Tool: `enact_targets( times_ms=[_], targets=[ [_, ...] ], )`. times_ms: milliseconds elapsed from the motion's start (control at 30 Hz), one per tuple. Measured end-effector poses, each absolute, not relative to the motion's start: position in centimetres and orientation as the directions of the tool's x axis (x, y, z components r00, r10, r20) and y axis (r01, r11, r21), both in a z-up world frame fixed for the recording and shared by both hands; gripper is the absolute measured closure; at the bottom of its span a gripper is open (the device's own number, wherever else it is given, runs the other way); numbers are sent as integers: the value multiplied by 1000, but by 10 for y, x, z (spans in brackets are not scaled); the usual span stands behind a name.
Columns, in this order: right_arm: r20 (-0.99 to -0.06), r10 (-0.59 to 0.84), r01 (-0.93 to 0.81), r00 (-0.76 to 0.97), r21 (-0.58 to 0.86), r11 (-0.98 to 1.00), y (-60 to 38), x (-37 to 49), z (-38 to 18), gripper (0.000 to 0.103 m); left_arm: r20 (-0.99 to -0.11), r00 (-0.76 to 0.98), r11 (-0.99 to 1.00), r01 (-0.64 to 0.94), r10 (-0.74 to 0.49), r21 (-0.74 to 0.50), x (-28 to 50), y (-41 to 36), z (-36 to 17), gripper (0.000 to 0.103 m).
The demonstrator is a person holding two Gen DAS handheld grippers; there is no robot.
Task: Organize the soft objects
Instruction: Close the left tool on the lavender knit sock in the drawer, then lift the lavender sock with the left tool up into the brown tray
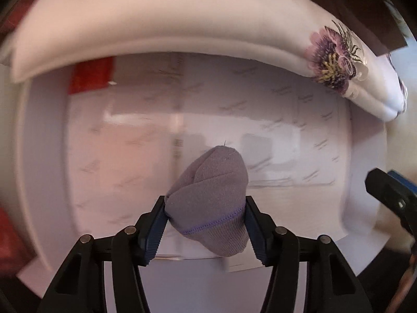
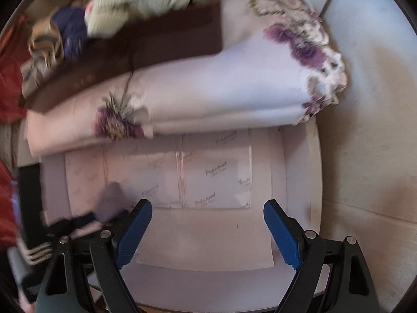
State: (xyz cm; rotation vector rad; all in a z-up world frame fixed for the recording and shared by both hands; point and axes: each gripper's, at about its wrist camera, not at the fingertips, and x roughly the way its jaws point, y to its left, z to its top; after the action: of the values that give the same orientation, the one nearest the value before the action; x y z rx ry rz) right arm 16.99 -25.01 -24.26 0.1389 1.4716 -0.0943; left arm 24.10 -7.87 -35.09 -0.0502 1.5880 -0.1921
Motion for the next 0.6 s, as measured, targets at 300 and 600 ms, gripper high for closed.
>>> enact_targets(
  times_ms=[300, 600],
  targets=[
    [-996, -77, 54, -51, -80, 995, -221, 156, -299, 15, -997, 53, 992, 118, -49, -42, 227, -60, -353, 45],
    [-990, -111, 55, -93, -116, 992, -221, 136, -337, 15, -989, 88, 990, 75, -122, -116, 222, -32, -352, 45]
  ],
)
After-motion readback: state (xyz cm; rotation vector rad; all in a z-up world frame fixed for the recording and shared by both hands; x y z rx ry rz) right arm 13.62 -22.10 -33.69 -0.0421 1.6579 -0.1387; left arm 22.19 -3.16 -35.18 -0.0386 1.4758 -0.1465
